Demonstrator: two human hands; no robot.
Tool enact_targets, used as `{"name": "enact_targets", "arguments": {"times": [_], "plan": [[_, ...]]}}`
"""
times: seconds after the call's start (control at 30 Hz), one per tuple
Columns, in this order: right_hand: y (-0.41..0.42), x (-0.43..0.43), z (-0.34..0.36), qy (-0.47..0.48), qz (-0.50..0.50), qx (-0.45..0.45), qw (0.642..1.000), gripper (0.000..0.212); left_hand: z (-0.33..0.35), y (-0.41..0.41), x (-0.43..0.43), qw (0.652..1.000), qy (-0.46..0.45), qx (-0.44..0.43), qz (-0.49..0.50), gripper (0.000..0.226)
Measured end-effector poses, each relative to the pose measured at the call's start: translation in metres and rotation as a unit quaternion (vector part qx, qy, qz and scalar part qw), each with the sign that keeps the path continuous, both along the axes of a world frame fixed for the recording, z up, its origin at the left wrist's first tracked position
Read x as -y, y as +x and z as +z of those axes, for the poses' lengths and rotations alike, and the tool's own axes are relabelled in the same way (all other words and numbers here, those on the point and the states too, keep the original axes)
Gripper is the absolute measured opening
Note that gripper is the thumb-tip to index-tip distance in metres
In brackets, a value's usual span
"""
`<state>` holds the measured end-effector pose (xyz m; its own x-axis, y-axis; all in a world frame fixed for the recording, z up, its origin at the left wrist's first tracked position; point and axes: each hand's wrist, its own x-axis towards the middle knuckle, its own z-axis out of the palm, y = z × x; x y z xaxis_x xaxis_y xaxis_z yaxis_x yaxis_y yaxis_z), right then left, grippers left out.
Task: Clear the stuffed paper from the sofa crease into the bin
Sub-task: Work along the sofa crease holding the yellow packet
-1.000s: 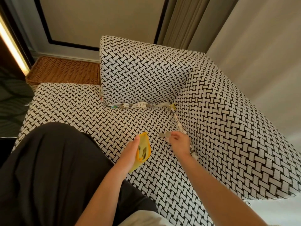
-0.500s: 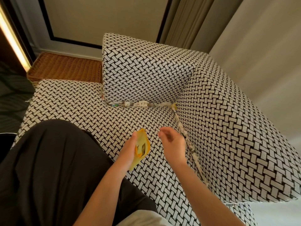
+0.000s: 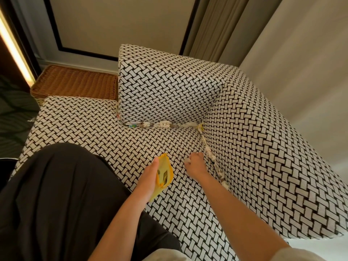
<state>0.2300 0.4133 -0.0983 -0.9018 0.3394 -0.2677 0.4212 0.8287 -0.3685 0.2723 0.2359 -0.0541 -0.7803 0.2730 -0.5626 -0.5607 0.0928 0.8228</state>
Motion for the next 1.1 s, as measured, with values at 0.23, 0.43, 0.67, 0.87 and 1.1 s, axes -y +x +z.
{"name": "enact_targets", "arguments": {"times": [0.23,0.43,0.67,0.87,1.1], "plan": [[0.018,0.015,0.034,-0.082,0.051,-0.104,0.99,0.017,-0.004,0.0,-0.001,1.0,0.001,-0.005,-0.005,0.063],[0.049,0.045,0.094,-0.22,0.131,-0.114,0.96,0.016,-0.01,-0.003,-0.003,1.0,0.015,-0.013,0.003,0.06],[0.05,0.038,0.08,-0.217,0.105,-0.118,0.963,0.022,-0.007,-0.001,-0.002,1.0,0.028,-0.004,-0.001,0.065],[0.027,-0.033,0.039,-0.018,-0.014,-0.027,0.999,0.028,-0.004,-0.001,-0.004,1.0,0.01,-0.011,-0.004,0.062],[-0.006,-0.074,0.019,0.088,0.02,0.093,0.992,0.047,-0.012,-0.004,-0.003,1.0,0.0,0.007,-0.006,0.066]]}}
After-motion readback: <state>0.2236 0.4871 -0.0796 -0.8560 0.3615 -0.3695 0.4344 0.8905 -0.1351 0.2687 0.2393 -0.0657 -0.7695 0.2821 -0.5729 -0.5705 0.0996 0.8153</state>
